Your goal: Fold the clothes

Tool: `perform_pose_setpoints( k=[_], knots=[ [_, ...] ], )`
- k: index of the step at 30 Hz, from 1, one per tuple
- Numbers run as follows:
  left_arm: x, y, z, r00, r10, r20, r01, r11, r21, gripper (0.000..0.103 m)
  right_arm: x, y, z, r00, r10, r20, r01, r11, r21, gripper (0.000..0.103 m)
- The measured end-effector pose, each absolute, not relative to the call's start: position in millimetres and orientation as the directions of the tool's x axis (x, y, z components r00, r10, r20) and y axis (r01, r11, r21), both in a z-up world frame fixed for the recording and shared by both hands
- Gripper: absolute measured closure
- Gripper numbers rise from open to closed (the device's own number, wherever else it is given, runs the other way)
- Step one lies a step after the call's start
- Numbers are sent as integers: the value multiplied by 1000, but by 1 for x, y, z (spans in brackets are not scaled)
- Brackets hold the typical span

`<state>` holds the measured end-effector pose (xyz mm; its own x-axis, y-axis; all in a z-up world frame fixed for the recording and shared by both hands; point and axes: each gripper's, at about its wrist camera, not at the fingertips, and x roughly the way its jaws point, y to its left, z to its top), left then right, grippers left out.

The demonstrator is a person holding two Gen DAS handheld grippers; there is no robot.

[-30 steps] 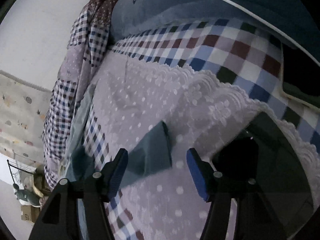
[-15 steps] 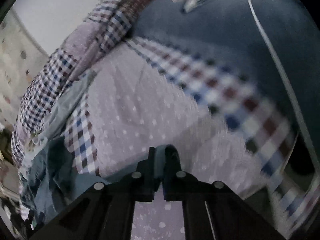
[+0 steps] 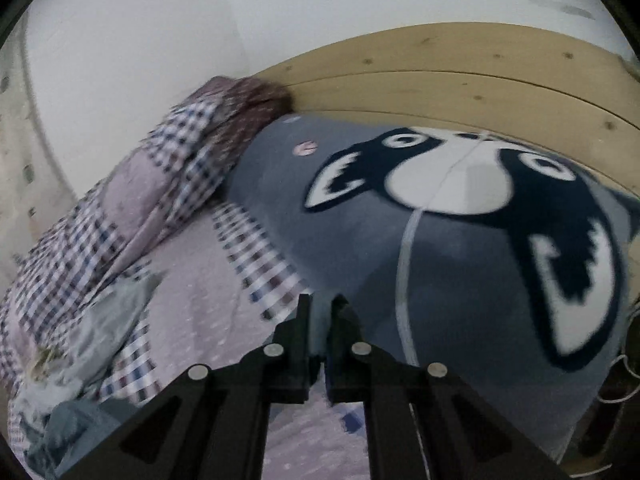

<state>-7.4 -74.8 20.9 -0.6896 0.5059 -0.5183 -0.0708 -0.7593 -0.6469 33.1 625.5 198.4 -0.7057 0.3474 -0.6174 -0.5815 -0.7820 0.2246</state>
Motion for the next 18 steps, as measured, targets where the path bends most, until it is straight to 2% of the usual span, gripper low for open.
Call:
perform_pose_setpoints(
  k=[8, 10, 13, 14, 15, 18],
  knots=[
    [-10, -72, 20, -689, 501, -524, -70, -766, -639, 16, 49, 661, 177, -598, 380, -706, -674, -715, 186, 99],
    [-11, -70, 19, -688, 498, -527, -71, -769, -635, 16, 51, 666, 172, -585, 368, -722, -679, -710, 188, 95],
    [-12, -68, 19, -688, 496, -530, -71, -773, -631, 16, 57, 670, 171, -579, 376, -723, -686, -705, 183, 85],
    [-12, -67, 18, -688, 496, -531, -72, -774, -630, 16, 59, 669, 173, -581, 383, -719, -684, -708, 176, 71],
    [-12, -67, 18, -687, 496, -531, -72, -774, -629, 16, 62, 669, 174, -585, 385, -714, -680, -713, 173, 51],
    [-16, -62, 16, -687, 494, -533, -73, -776, -626, 16, 71, 666, 180, -619, 365, -695, -642, -745, 181, 46]
  ],
)
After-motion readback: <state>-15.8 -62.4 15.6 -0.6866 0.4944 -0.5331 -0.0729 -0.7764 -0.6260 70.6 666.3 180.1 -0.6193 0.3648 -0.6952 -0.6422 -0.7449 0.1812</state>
